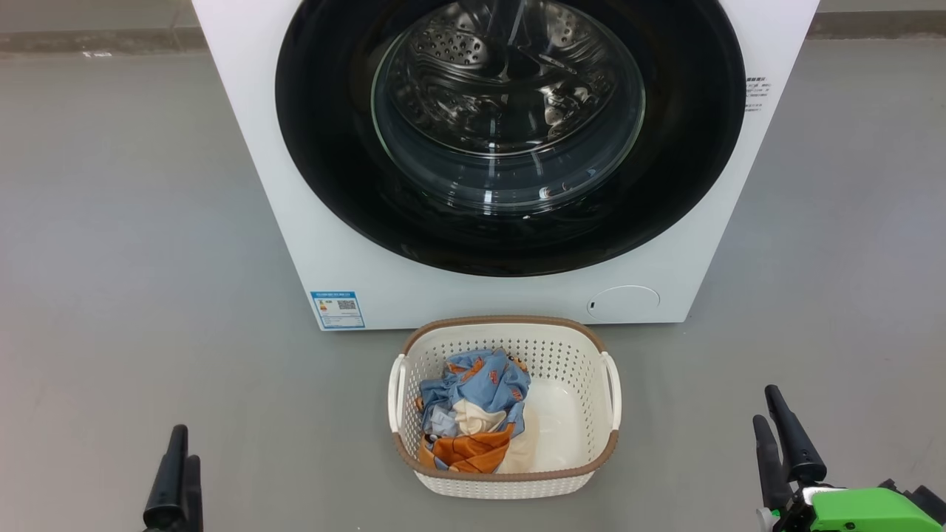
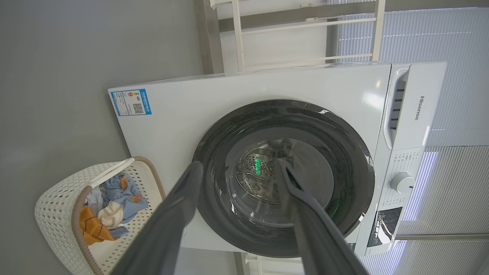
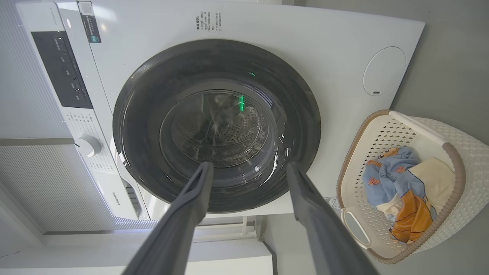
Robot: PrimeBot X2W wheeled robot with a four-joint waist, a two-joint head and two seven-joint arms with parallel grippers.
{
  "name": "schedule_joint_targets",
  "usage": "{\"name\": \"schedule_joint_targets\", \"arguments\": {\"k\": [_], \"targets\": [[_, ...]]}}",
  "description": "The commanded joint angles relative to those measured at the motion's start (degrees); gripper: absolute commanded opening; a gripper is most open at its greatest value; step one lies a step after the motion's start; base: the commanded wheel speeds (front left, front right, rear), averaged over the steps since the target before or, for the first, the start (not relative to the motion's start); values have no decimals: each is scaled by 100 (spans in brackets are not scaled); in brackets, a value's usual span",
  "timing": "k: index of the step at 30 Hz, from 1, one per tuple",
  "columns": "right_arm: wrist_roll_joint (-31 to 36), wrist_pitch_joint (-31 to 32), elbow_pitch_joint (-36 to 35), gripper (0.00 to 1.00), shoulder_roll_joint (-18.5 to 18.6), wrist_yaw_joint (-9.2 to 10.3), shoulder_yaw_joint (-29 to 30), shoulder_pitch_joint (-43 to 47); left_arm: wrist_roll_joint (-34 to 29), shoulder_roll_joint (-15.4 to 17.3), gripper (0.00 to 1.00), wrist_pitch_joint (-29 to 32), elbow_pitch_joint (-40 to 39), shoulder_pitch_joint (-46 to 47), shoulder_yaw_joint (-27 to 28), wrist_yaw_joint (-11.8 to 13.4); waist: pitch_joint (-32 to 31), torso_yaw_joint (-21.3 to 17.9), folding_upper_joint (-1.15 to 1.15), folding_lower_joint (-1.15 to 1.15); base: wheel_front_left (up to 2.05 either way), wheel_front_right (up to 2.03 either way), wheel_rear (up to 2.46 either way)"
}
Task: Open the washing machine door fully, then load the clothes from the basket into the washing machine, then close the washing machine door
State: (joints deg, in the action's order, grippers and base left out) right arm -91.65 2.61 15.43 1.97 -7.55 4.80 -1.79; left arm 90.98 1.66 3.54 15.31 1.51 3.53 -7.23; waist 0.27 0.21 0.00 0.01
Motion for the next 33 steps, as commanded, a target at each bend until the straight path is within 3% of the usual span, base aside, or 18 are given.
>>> {"name": "schedule_joint_targets", "arguments": {"k": [1, 16, 33], "targets": [[118, -53, -199, 100, 58, 1, -59, -233, -94, 122, 100, -67, -198, 233, 20, -5, 1, 1, 0, -1, 0, 0, 0], [690, -303, -340, 100, 128, 2, -325, -314, -489, 350, 100, -361, -400, 267, -170, -8, 4, 17, 0, -1, 0, 0, 0], [1880, -572, -429, 100, 169, 3, -492, -402, -1568, 578, 100, -637, -625, 301, -375, -11, 10, 29, 0, -1, 0, 0, 0]]}}
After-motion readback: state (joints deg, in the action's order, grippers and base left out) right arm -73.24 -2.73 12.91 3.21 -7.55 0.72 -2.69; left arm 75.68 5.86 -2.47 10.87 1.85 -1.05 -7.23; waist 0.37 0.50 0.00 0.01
